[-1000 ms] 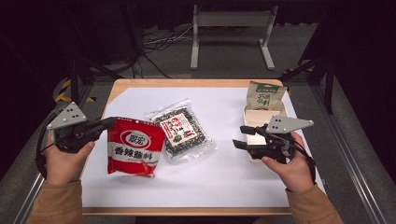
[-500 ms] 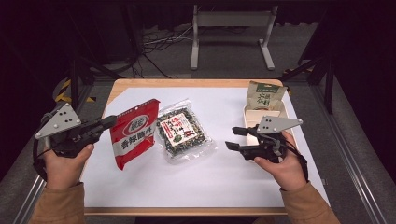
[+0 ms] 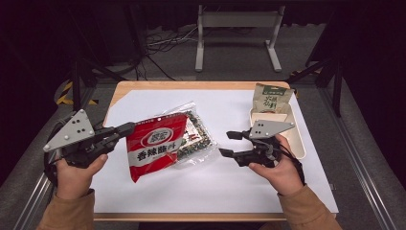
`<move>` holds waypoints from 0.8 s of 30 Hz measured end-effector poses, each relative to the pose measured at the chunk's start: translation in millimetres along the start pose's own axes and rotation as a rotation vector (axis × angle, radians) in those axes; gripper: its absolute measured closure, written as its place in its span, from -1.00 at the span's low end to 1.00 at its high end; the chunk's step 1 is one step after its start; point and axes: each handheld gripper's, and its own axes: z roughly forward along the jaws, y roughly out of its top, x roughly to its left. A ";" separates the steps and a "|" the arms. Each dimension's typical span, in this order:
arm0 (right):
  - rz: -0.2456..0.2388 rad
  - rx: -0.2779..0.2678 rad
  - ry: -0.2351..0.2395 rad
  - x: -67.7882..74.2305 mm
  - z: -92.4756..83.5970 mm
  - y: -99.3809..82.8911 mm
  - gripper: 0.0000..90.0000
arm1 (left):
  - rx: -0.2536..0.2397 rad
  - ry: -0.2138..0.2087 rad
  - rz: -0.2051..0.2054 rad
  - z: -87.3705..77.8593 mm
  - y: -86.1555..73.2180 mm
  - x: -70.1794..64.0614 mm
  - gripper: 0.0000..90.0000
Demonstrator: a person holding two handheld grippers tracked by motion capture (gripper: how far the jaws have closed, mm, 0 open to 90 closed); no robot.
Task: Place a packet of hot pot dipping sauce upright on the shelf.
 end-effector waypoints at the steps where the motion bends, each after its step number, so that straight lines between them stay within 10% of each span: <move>1: -0.004 -0.001 0.004 0.5 1.2 0.3 -0.12 | 0.000 0.000 0.000 0.0 0.0 0.0 1.00; 24: 0.010 -0.064 0.200 13.3 59.2 -24.0 0.05 | -0.026 -0.182 0.048 38.3 13.4 -35.5 1.00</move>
